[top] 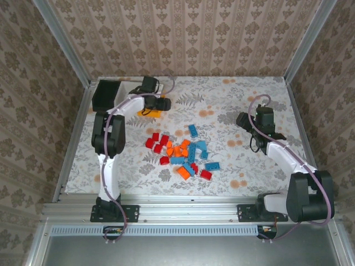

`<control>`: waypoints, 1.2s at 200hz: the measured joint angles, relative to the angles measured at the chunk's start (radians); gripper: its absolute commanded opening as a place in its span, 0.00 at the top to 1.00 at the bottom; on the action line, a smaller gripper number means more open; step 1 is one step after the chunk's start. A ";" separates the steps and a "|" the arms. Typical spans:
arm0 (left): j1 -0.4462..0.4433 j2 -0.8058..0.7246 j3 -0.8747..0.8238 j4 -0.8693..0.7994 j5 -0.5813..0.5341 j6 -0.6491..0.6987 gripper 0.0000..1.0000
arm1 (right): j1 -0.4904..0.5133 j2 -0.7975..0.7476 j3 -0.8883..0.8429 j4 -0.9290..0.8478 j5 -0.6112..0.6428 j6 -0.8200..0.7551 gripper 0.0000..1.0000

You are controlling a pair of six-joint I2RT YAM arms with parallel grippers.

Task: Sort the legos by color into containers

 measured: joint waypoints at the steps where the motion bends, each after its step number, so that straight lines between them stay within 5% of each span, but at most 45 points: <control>1: -0.001 0.001 0.000 0.000 0.000 -0.001 0.32 | 0.000 0.000 0.000 0.000 0.000 0.000 0.24; 37: -0.066 0.021 0.024 0.013 0.035 -0.053 0.32 | 0.000 0.020 0.014 0.002 -0.018 0.003 0.25; 81: -0.221 0.171 0.263 0.055 0.114 -0.146 0.31 | 0.003 0.036 0.015 0.002 -0.026 0.011 0.25; 96: -0.277 0.240 0.369 0.063 0.151 -0.180 0.21 | 0.005 0.048 0.016 0.002 -0.028 0.011 0.25; 145: -0.383 0.268 0.441 0.081 0.245 -0.222 0.17 | 0.021 0.107 0.045 -0.002 -0.028 0.010 0.26; 191: -0.329 0.003 0.145 0.161 0.293 -0.230 0.15 | 0.077 0.222 0.170 -0.043 -0.028 -0.020 0.25; 240: -0.178 -0.475 -0.261 0.252 0.253 -0.246 0.07 | 0.147 0.504 0.561 -0.146 -0.061 -0.118 0.22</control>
